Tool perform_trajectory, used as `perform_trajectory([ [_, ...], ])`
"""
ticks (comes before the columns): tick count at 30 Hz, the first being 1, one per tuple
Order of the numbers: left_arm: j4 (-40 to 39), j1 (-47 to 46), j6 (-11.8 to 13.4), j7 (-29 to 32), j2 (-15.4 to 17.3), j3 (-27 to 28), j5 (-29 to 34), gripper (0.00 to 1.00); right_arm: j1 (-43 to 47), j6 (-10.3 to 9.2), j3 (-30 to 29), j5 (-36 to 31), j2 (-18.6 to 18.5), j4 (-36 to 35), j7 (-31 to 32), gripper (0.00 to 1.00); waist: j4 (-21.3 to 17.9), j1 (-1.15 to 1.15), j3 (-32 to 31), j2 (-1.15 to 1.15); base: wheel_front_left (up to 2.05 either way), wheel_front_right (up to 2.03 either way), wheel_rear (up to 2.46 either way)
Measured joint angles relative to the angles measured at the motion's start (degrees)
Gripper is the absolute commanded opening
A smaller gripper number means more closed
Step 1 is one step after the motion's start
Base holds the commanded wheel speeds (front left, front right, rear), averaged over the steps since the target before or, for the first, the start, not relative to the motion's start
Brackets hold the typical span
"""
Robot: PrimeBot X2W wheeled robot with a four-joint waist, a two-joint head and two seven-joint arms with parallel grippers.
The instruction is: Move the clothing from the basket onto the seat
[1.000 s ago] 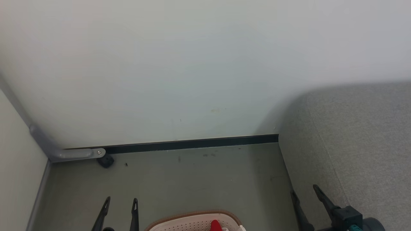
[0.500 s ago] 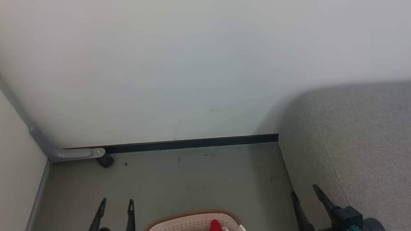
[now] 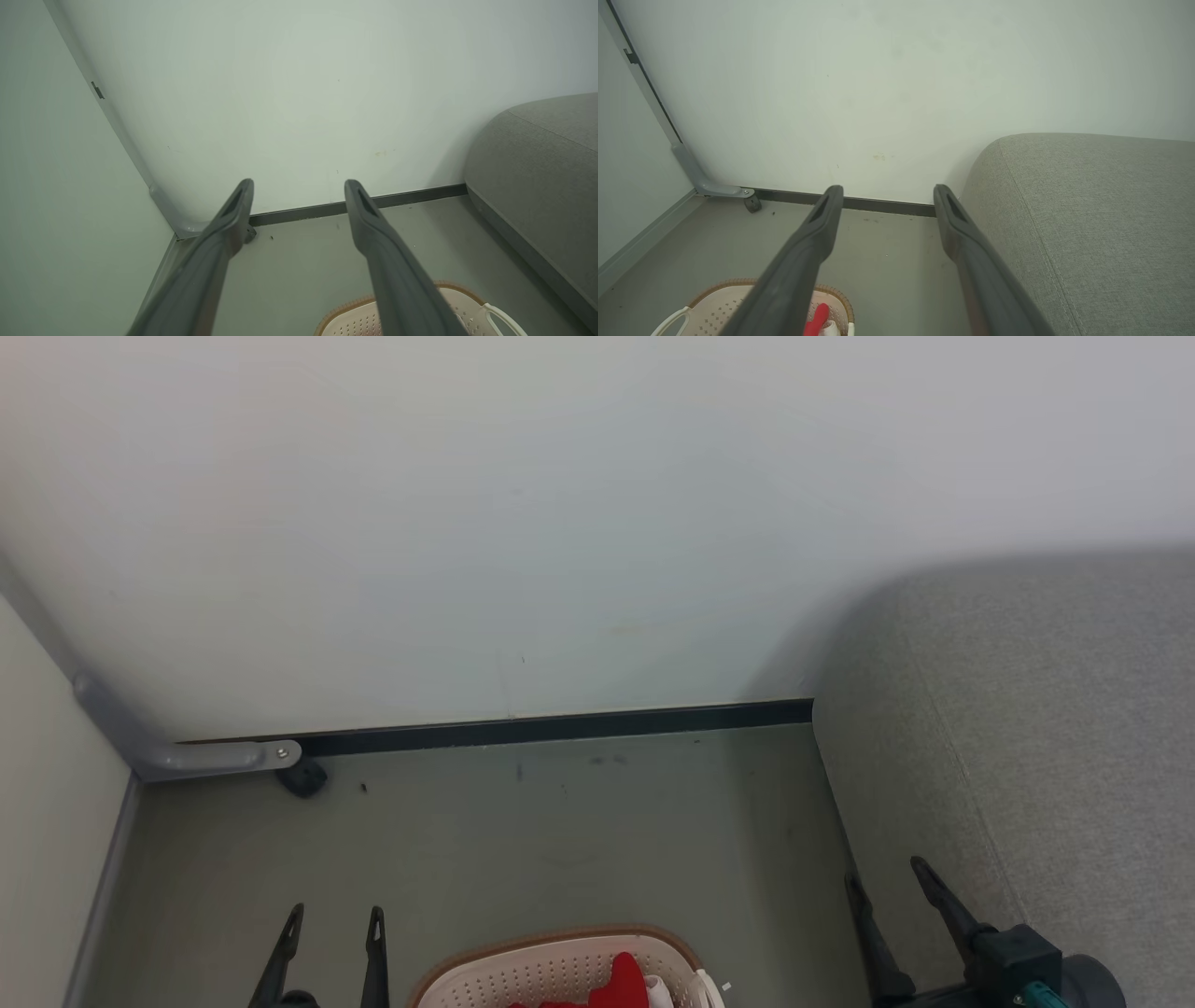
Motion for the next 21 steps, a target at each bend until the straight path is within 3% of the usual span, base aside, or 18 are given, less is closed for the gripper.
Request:
perform_trajectory([
  [7, 0.25, -3.09, -0.64, 0.00, 0.53, -1.01, 0.46, 1.00, -2.30, 0.00, -1.01, -0.10, -0.91, -2.38, -0.01, 1.00, -0.22, 0.00, 3.61, 0.00, 0.00, 0.00, 0.00],
  [21, 5.75, -13.16, -4.44, 0.10, -0.34, -6.19, 2.81, 1.00, -12.27, -0.51, -3.45, -1.99, -1.13, -6.44, -0.03, 1.00, -1.97, 0.01, 14.22, 0.01, 0.00, 0.00, 0.00],
])
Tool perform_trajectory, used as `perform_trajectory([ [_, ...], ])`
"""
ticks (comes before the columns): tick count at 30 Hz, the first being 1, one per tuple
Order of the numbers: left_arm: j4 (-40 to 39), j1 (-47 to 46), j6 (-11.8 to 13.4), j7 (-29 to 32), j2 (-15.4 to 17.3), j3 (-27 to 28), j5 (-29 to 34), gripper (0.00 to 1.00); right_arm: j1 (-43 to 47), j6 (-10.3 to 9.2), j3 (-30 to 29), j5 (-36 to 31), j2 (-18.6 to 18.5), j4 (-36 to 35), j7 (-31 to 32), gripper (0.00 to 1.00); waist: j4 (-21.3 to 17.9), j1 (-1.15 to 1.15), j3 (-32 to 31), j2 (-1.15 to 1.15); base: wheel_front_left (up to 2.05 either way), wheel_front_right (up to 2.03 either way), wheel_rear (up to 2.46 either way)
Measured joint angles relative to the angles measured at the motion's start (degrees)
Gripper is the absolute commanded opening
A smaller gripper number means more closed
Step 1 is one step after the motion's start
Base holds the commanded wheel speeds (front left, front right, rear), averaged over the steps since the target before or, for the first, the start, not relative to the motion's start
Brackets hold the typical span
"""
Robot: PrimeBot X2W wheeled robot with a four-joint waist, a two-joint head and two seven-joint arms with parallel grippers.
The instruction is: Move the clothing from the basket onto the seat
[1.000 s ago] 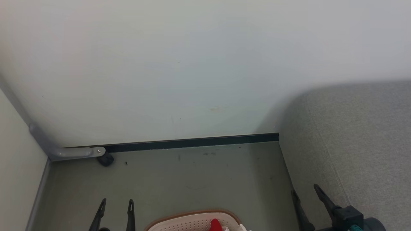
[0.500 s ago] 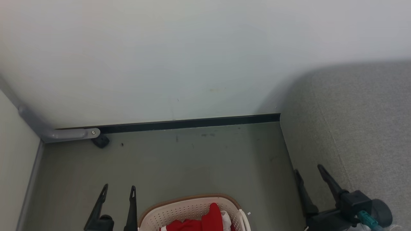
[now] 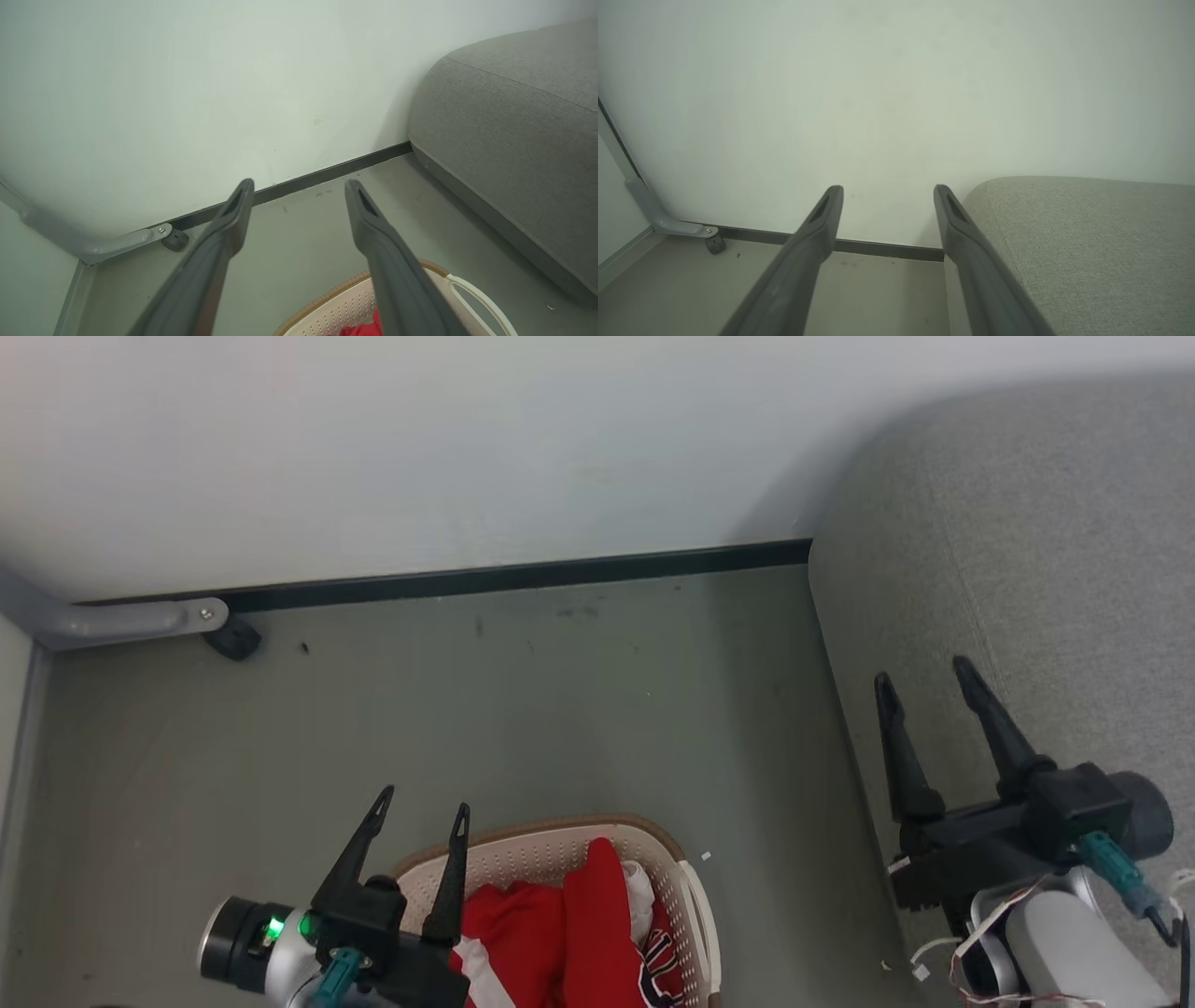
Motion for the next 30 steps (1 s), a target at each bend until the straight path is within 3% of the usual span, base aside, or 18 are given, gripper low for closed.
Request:
perform_trajectory([
  [30, 16.81, -16.33, -5.16, 3.59, -2.61, -12.82, 4.12, 1.00, -19.12, -0.83, -4.33, -1.57, 0.88, -1.41, -0.41, 1.00, -6.27, 0.00, 21.50, 0.01, 0.00, 0.00, 0.00],
])
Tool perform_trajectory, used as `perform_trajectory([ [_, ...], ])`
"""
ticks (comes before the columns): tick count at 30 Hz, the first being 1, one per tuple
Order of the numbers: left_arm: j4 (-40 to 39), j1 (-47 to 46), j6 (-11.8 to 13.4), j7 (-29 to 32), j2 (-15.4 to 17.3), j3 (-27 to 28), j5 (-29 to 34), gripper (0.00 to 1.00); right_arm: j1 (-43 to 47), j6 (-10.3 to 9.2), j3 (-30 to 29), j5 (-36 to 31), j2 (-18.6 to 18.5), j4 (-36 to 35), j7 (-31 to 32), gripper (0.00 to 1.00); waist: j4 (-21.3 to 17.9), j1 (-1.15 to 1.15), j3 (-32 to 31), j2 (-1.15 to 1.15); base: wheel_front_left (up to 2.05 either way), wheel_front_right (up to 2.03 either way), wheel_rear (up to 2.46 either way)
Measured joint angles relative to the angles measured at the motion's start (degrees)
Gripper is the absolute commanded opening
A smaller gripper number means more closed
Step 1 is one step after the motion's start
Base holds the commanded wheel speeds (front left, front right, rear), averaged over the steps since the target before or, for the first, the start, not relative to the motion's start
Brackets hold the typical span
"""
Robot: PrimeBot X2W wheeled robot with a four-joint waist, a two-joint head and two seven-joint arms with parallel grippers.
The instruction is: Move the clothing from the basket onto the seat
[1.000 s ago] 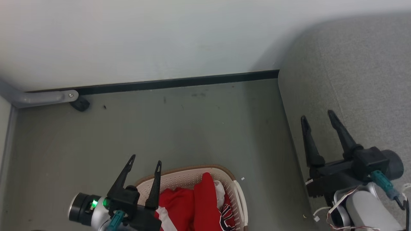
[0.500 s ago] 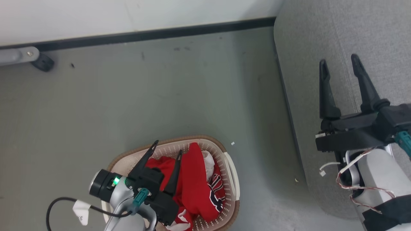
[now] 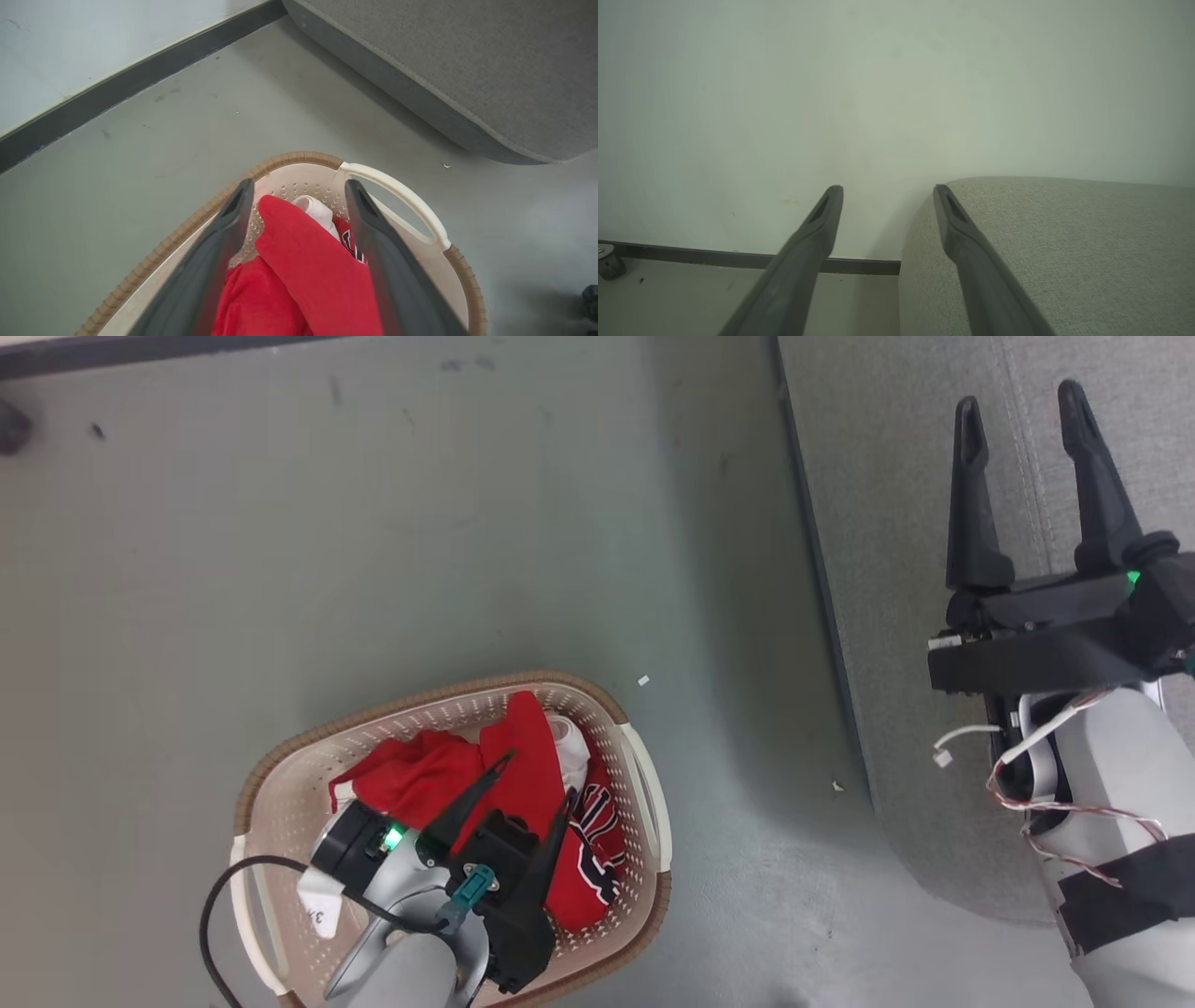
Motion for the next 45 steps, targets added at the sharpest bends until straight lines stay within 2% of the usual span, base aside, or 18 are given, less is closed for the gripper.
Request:
perform_trajectory([
  [8, 3.75, -0.74, -0.55, 0.25, 0.01, -2.88, -0.19, 1.00, -3.70, 0.00, 0.51, -0.37, 1.35, 0.69, 0.00, 1.00, -0.92, 0.00, 3.15, -0.01, 0.00, 0.00, 0.00],
  [20, 6.67, -2.63, 0.15, 0.43, 0.05, -6.43, -4.25, 1.00, -7.17, 0.12, 1.82, -1.00, 3.82, 1.21, -0.01, 1.00, -3.39, 0.00, 6.70, 0.00, 0.00, 0.00, 0.00],
  [27, 9.73, -4.10, 1.63, 1.02, 0.02, -6.68, -6.23, 1.00, -7.72, 0.35, 1.98, -1.22, 4.65, 1.65, -0.01, 1.00, -4.98, -0.01, 8.05, -0.01, 0.00, 0.00, 0.00],
  [39, 14.97, -5.91, 6.22, 1.42, 0.03, -4.35, -8.04, 1.00, -7.61, 0.36, 0.80, -1.40, 4.38, 1.91, -0.01, 1.00, -6.09, -0.01, 9.83, -0.01, 0.00, 0.00, 0.00],
  [45, 16.04, -6.04, 7.16, 1.40, 0.04, -4.05, -10.46, 1.00, -7.59, 0.43, 0.80, -1.46, 4.52, 1.90, -0.01, 1.00, -6.04, -0.01, 10.25, -0.01, 0.00, 0.00, 0.00],
])
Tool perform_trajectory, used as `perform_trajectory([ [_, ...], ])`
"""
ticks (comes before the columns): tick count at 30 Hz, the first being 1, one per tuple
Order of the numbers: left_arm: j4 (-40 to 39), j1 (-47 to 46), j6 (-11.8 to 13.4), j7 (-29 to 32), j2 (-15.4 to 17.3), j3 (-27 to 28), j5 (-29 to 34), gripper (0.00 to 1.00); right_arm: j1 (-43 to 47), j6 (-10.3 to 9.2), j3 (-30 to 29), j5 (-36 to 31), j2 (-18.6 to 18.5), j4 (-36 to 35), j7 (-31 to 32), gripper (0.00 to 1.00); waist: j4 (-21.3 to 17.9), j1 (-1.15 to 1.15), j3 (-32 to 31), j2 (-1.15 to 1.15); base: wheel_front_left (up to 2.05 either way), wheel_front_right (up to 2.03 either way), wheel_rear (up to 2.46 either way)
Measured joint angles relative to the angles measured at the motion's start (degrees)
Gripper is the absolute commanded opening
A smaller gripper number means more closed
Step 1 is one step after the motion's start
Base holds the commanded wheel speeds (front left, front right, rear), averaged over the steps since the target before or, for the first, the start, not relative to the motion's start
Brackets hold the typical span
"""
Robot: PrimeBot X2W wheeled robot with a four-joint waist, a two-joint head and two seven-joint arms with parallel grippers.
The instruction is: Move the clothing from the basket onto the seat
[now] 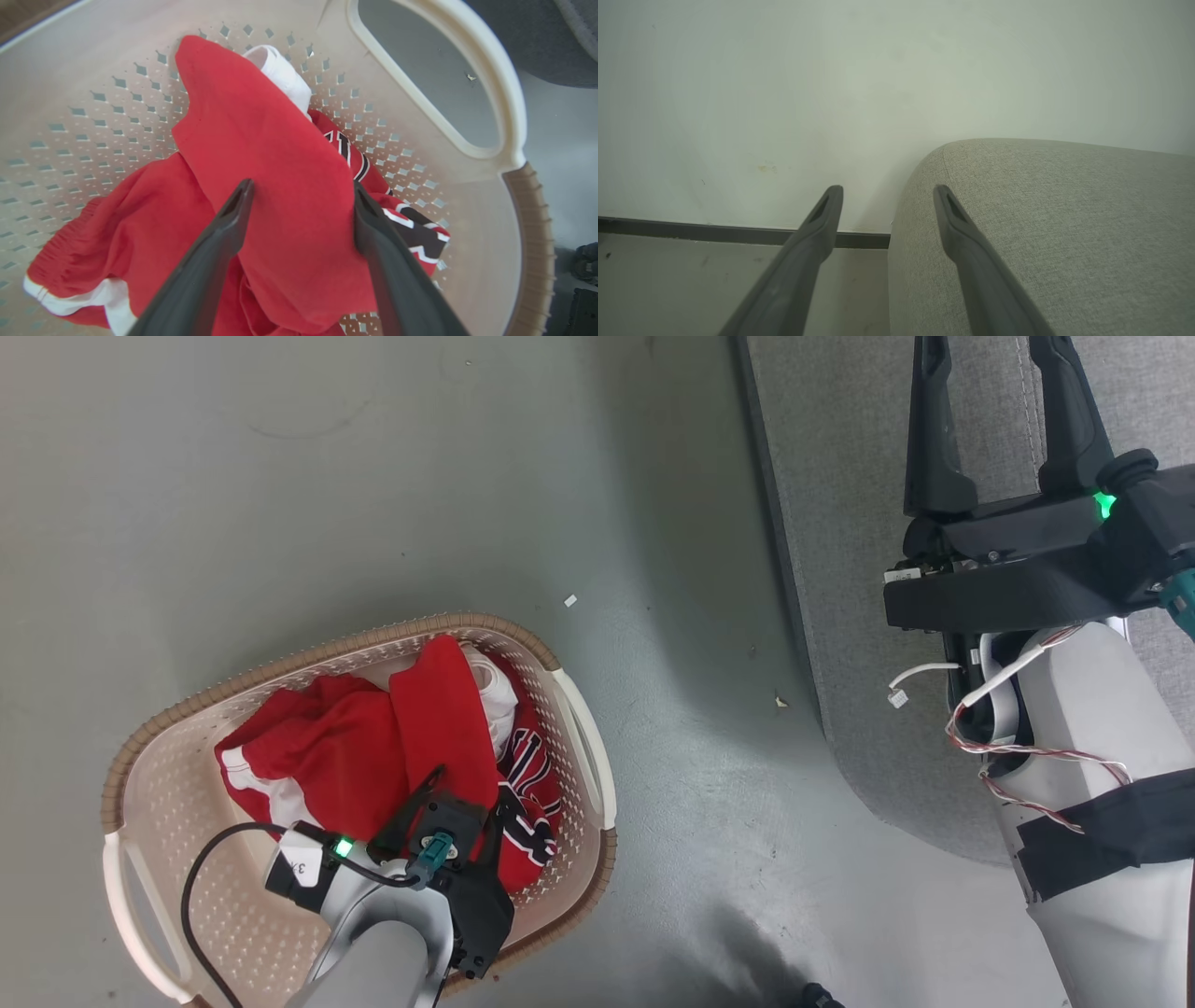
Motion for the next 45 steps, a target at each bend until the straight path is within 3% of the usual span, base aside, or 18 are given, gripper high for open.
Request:
perform_trajectory([
  [1, 0.05, -0.01, 0.00, -0.03, -0.01, -0.02, -0.26, 1.00, 0.00, 0.01, 0.00, 0.00, 0.01, 0.00, 0.00, 1.00, 0.00, 0.00, 0.08, 0.00, 0.00, 0.00, 0.00],
  [2, 0.07, -0.02, 0.00, -0.05, -0.01, -0.09, -0.56, 0.78, 0.00, 0.02, 0.00, 0.00, 0.04, 0.00, 0.00, 1.00, 0.00, 0.00, 0.16, 0.00, 0.00, 0.00, 0.00],
  [3, 0.09, -0.04, 0.01, -0.22, -0.01, -0.20, -0.69, 0.47, 0.00, 0.15, 0.01, -0.01, 0.08, 0.00, 0.00, 1.00, -0.01, 0.00, 0.24, 0.00, 0.00, 0.00, 0.00],
  [5, 0.10, -0.23, 0.02, -0.49, 0.00, -0.74, -0.91, 0.00, 0.00, 0.43, 0.01, -0.04, 0.12, 0.00, 0.00, 1.00, -0.04, 0.00, 0.37, 0.00, 0.00, 0.00, 0.00],
  [12, 0.09, -1.82, 0.40, -1.18, 0.02, -2.68, -3.05, 0.00, 0.03, 0.68, -0.19, -0.11, 0.10, 0.62, 0.00, 1.00, -0.13, 0.00, 0.39, 0.00, 0.00, 0.00, 0.00],
  [25, -2.09, -2.13, -3.71, -4.01, -0.02, -4.87, -4.74, 0.00, 3.07, 1.44, -2.45, -0.52, -1.83, 3.52, 0.00, 1.00, 2.31, 0.00, -2.88, 0.00, 0.00, 0.00, 0.00],
  [45, -10.50, -0.37, -5.87, -5.08, 0.68, 0.87, -9.34, 0.00, 14.52, 3.54, -4.55, 1.53, -2.56, 10.37, 0.01, 1.00, 8.87, -0.01, -15.41, 0.00, 0.00, 0.00, 0.00],
])
